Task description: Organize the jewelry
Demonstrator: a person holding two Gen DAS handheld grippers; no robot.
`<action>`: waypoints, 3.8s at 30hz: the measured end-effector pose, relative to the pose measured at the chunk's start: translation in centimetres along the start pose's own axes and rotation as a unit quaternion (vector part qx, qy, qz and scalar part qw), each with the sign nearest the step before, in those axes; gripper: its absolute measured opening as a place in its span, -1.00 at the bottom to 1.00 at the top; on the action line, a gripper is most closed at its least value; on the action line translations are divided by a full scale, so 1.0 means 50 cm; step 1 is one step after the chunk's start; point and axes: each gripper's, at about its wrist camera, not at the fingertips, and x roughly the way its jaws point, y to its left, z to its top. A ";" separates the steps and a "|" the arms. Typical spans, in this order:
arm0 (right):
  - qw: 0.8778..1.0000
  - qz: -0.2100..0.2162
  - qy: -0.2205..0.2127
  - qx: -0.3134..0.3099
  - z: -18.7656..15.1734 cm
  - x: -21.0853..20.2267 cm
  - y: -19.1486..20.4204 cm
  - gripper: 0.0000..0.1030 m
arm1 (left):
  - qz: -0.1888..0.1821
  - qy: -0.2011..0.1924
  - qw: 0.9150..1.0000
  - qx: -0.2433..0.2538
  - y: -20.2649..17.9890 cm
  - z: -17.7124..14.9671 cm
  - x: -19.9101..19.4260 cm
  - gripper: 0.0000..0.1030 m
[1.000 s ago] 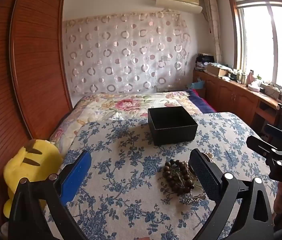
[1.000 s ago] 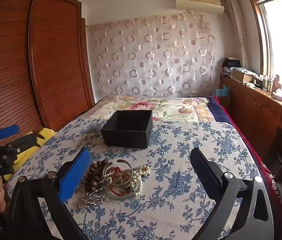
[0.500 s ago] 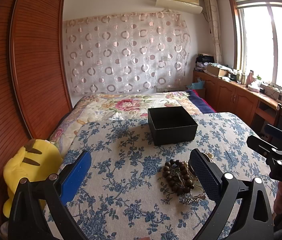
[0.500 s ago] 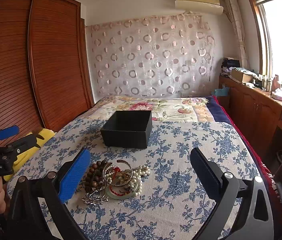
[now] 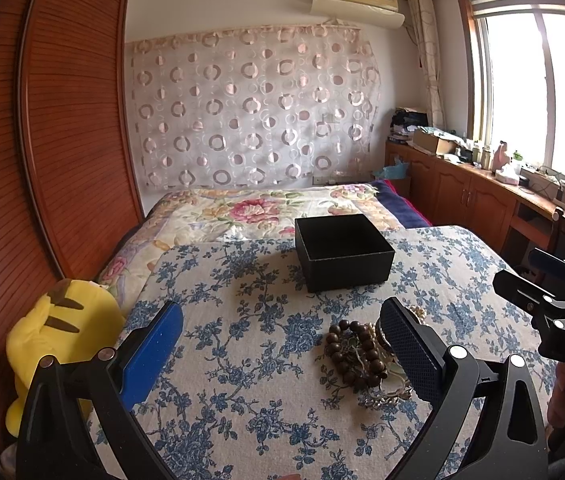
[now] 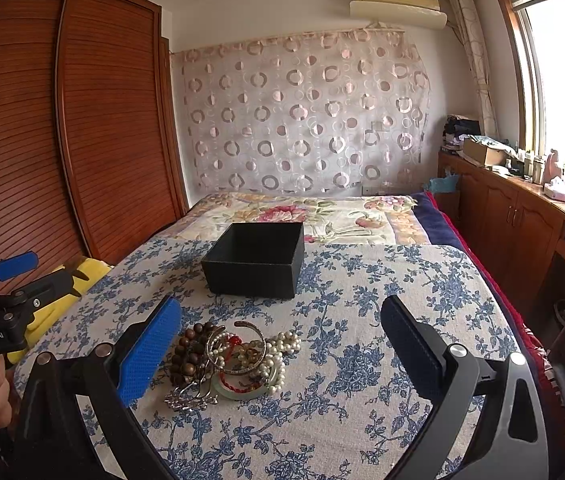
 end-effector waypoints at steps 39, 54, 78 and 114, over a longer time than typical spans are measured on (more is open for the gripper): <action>1.000 -0.001 -0.002 -0.002 0.000 -0.003 0.006 0.95 | 0.000 -0.001 1.000 -0.001 0.000 0.000 0.000 0.85; 1.000 0.000 -0.001 -0.002 0.004 -0.005 0.009 0.95 | -0.001 0.000 1.000 -0.002 0.001 0.000 0.000 0.85; 0.994 0.066 0.071 -0.051 -0.033 0.098 0.025 0.63 | -0.027 0.064 0.998 -0.006 0.021 -0.045 0.094 0.85; 0.971 0.130 0.195 -0.054 -0.043 0.285 0.008 -0.89 | -0.153 0.184 0.971 0.027 -0.032 -0.068 0.310 -0.17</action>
